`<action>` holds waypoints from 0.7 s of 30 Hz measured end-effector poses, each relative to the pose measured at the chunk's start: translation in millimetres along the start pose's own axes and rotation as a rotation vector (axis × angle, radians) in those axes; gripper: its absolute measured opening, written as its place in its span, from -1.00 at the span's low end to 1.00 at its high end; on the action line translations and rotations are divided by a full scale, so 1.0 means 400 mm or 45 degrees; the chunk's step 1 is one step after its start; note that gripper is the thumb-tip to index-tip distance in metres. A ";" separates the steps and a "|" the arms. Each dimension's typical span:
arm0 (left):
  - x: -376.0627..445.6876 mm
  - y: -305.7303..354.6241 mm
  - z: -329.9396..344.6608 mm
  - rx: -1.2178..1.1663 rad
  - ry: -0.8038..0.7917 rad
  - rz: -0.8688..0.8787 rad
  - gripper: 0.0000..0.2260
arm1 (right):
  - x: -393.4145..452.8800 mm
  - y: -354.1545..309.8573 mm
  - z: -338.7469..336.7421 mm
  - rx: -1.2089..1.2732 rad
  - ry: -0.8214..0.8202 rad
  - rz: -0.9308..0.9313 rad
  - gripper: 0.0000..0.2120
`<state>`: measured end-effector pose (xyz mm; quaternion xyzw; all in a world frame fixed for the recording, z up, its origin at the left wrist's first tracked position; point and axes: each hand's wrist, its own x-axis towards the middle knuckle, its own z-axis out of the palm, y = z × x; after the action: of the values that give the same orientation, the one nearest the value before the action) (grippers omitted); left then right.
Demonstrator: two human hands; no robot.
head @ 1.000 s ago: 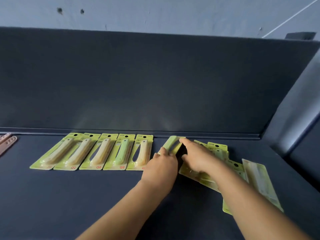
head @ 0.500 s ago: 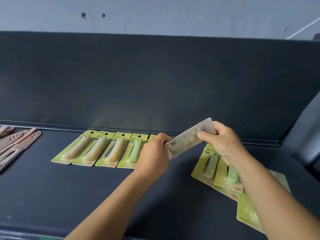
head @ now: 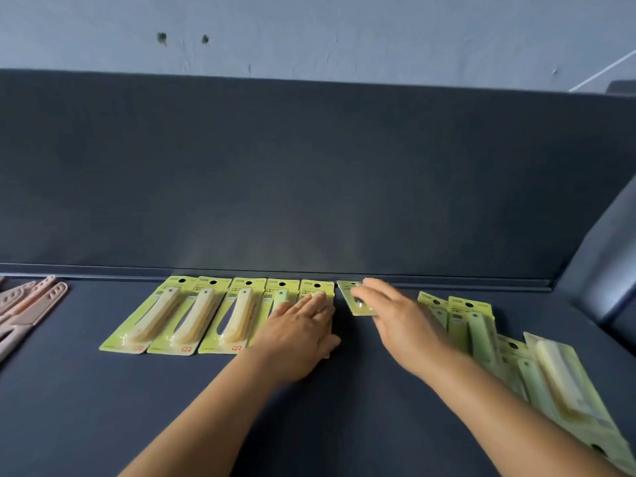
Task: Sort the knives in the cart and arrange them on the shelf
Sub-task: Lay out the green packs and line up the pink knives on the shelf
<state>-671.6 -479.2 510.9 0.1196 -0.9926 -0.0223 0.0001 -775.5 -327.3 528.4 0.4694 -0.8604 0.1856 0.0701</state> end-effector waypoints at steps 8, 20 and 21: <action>-0.020 -0.031 -0.001 -0.050 -0.001 -0.002 -0.49 | -0.008 -0.052 0.022 0.055 -0.486 0.126 -0.61; -0.017 -0.033 0.011 -0.051 0.058 -0.033 -0.52 | 0.014 -0.087 0.067 0.002 -0.464 0.174 -0.40; -0.019 -0.032 0.010 -0.052 0.061 -0.034 -0.52 | 0.015 -0.089 0.069 0.003 -0.464 0.179 -0.40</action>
<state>-661.3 -489.7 506.5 0.1332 -0.9900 -0.0396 0.0260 -747.5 -360.2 513.7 0.4340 -0.8893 0.1030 -0.1004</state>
